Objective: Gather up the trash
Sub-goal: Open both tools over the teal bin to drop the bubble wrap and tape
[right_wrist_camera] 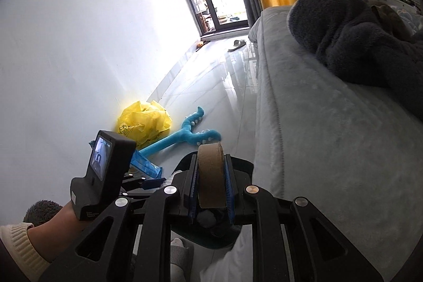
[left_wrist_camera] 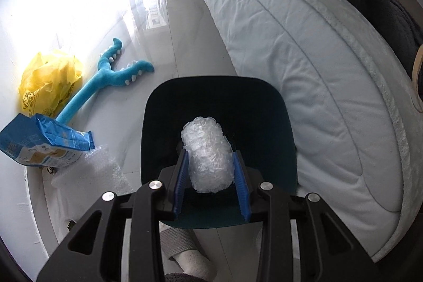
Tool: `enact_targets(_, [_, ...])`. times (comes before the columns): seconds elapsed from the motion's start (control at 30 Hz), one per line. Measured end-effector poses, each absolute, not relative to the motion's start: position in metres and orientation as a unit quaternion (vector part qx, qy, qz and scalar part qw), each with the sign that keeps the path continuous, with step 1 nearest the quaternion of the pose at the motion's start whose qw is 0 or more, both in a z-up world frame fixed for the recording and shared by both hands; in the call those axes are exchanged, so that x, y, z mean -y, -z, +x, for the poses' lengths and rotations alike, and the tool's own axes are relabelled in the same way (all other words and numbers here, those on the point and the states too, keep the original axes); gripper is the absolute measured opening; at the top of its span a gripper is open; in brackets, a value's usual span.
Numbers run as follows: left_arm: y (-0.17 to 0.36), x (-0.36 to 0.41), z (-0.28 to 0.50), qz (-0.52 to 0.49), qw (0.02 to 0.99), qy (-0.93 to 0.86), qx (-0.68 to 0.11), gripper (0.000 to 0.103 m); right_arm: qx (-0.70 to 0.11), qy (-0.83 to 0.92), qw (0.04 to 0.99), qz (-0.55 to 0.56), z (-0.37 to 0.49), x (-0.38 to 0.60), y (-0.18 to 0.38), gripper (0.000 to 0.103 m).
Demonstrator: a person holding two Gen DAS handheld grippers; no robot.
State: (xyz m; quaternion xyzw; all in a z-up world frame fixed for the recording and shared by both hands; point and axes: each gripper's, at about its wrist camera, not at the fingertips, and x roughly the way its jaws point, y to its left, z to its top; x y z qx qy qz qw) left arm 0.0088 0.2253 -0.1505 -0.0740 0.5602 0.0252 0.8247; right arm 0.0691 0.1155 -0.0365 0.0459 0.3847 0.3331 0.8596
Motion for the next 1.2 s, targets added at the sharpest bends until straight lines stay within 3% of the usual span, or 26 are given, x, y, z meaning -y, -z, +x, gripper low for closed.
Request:
enact_targets(0.2, [0.169, -0.239, 0.003, -0.095, 0.805, -0.016, -0.586, 0.039, -0.399, -0.348, 0.848, 0.032, 0.077, -0.152, 0.049, 0.018])
enact_targets(0.27, [0.174, -0.243, 0.001, -0.100, 0.796, -0.015, -0.597, 0.048, -0.407, -0.349, 0.844, 0.026, 0.079, -0.161, 0.056, 0.018])
enact_targets(0.33, [0.175, -0.246, -0.003, -0.099, 0.792, -0.014, -0.602, 0.063, -0.417, -0.348, 0.839, 0.022, 0.083, -0.169, 0.063, 0.018])
enact_targets(0.5, [0.163, -0.262, -0.012, -0.109, 0.802, -0.019, -0.587, 0.073, -0.445, -0.346, 0.826, 0.016, 0.089, -0.188, 0.085, 0.018])
enact_targets(1.2, [0.072, -0.307, -0.045, -0.109, 0.906, -0.070, -0.403, 0.077, -0.524, -0.314, 0.791, -0.035, 0.098, -0.242, 0.165, 0.019])
